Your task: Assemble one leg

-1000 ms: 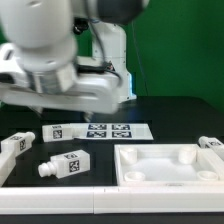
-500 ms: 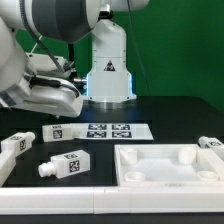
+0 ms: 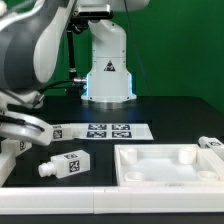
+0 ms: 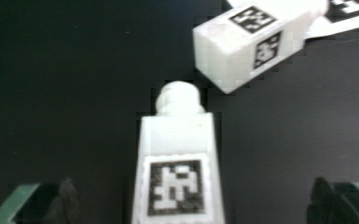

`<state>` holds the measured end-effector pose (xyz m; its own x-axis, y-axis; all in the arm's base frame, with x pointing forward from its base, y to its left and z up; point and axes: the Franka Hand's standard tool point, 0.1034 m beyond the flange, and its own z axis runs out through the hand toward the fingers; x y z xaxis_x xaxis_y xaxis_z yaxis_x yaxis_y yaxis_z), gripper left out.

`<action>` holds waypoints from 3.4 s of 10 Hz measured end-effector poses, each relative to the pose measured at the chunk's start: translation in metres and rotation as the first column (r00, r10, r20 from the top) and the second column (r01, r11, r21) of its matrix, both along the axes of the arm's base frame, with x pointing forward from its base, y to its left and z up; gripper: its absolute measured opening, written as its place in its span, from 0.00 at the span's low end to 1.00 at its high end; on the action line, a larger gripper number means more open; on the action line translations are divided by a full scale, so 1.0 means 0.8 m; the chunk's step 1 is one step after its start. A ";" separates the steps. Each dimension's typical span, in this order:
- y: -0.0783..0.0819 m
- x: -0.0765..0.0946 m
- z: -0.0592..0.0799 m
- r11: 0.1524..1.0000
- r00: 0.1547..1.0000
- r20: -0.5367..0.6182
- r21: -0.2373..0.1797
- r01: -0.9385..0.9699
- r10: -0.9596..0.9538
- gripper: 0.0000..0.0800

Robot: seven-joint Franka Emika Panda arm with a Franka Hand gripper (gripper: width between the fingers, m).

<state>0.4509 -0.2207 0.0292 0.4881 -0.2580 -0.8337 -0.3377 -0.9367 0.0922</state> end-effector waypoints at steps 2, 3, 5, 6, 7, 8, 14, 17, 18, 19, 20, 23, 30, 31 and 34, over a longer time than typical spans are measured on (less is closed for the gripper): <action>0.001 0.000 -0.001 1.000 1.000 0.003 -0.002 -0.002 0.002 0.81; 0.000 0.000 -0.001 1.000 1.000 0.003 -0.003 -0.002 0.002 0.81; -0.008 -0.006 -0.016 1.000 1.000 0.026 -0.019 -0.001 0.001 0.81; -0.011 -0.011 -0.023 1.000 0.999 0.033 -0.025 0.001 0.000 0.81; -0.012 -0.011 -0.026 1.000 0.999 0.040 -0.029 0.000 0.001 0.81; -0.012 -0.011 -0.026 1.000 0.999 0.040 -0.029 0.000 0.001 0.81; 0.015 0.003 -0.002 0.999 0.999 0.047 -0.038 -0.007 0.009 0.36; 0.112 0.035 0.093 0.995 0.985 0.153 -0.070 -0.070 0.080 0.36; 0.124 0.046 0.095 0.992 0.970 0.218 -0.089 -0.092 0.110 0.36; 0.119 0.049 0.091 0.990 0.955 0.273 -0.104 -0.094 0.119 0.36; 0.118 0.054 0.090 0.988 0.933 0.337 -0.122 -0.092 0.128 0.36; 0.157 0.076 0.088 0.970 0.782 0.581 -0.204 -0.129 0.227 0.36; 0.275 0.105 0.136 0.966 0.405 0.888 -0.255 0.041 0.217 0.36; 0.281 0.109 0.135 0.962 0.322 0.915 -0.270 0.046 0.241 0.36; 0.339 0.146 0.132 0.948 0.074 0.946 -0.317 0.005 0.316 0.36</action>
Offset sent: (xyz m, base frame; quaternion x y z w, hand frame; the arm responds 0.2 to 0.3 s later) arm 0.0000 0.0000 0.0000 0.0000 0.0000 0.0000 1.0000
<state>0.5679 0.0502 0.1350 0.8664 -0.1143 0.4860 -0.1220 -0.9924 -0.0160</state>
